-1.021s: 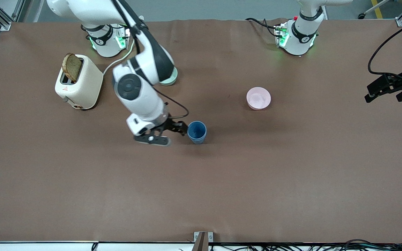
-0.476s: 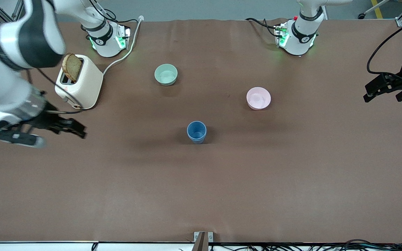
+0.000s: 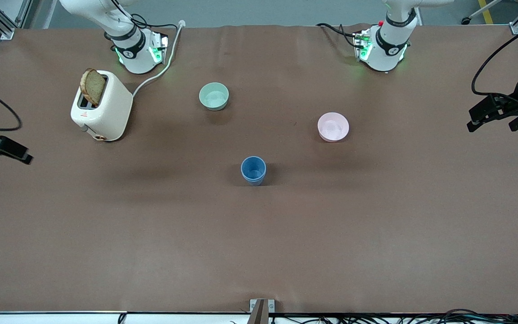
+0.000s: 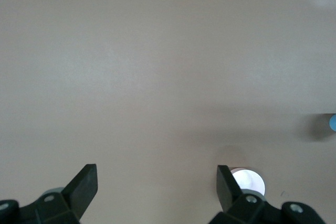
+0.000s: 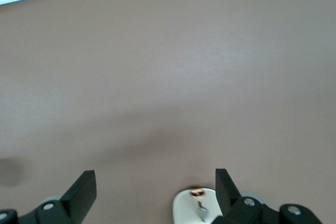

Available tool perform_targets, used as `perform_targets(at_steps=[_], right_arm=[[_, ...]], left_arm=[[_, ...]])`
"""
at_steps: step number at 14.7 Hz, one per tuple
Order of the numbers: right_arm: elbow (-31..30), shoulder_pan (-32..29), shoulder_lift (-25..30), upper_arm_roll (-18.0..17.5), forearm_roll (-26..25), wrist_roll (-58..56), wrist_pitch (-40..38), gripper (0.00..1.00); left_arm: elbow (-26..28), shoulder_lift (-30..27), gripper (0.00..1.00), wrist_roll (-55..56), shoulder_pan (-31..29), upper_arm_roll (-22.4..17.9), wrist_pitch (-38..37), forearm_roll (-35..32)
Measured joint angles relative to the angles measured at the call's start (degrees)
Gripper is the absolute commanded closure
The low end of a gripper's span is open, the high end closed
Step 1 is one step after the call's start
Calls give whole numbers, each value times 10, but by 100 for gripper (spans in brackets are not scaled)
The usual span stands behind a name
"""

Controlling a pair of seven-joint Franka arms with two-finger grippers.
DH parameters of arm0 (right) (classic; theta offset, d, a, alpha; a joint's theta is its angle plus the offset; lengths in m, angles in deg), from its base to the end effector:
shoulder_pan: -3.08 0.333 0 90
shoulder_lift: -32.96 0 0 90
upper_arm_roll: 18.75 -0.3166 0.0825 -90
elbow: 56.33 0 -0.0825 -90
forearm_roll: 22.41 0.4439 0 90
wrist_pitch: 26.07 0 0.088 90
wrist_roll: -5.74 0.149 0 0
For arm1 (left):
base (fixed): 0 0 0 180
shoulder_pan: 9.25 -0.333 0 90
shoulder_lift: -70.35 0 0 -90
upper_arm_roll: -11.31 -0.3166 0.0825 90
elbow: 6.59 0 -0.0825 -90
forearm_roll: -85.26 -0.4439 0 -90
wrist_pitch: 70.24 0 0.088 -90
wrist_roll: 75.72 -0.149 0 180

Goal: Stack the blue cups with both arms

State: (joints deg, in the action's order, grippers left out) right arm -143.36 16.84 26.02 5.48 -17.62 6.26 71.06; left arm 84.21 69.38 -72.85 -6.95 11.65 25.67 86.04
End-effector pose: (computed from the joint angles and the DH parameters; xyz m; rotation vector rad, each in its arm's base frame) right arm 0.6558 -0.0967 0.5516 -3.0970 0.3031 -0.1066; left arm 0.6233 -0.0307 0.5959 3.1187 0.0073 0.1644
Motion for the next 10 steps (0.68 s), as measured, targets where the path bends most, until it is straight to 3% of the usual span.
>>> perform_targets(at_steps=[6, 10], right_arm=[[28, -20, 38, -2, -24, -28, -101, 0], [21, -24, 76, -2, -30, -56, -124, 0]], left_arm=[[-1, 0, 0, 0, -1, 0, 3, 0], [-2, 0, 0, 0, -1, 1, 2, 0]])
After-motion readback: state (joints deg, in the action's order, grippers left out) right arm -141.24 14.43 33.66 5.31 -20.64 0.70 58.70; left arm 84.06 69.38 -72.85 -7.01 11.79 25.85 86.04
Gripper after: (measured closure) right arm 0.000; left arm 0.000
